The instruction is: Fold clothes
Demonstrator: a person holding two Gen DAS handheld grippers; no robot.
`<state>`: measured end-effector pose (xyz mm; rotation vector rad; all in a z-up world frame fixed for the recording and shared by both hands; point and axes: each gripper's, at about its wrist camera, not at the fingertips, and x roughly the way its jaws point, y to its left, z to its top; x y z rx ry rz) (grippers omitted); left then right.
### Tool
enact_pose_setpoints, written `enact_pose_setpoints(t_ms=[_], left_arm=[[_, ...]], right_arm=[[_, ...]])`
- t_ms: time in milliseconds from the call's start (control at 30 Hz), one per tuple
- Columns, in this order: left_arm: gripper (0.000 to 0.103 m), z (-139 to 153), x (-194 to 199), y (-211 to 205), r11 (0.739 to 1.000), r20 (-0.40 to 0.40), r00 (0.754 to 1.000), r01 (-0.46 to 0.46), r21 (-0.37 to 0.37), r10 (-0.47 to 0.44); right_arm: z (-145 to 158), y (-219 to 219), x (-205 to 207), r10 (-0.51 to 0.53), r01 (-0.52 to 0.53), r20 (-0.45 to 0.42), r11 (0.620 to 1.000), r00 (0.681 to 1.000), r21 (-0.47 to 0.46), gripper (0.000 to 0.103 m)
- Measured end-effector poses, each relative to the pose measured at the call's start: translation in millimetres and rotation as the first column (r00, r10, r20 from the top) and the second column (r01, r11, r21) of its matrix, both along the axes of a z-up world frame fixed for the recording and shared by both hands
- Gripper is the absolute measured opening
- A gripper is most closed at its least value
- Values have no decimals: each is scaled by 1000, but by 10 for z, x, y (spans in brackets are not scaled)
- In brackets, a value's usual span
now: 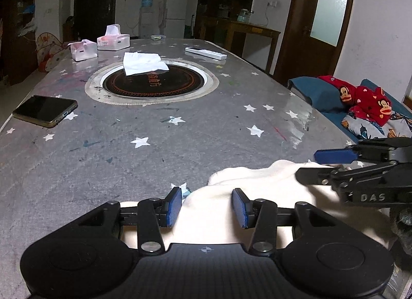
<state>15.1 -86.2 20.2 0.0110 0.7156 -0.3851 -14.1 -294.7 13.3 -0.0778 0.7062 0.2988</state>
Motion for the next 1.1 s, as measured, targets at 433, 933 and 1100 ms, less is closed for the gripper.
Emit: enact_pose_setpoints(t_ms=[433,933,1100], left_arm=[[51,127,-588,29,998,96,994,50,22,-52],[56,-66,-1083,71,993,148,986,67,101,-82],[56,-16,-1132,41,992,175,981,65,108,-83]], right_arm=[[147,-63,-478,4,-1,81,999,997,-38,69],[-85,404,-1164,162,-101,222,959,961,-265,101],[-22,239,-1273,141,-82,222,963,965,-258,103]])
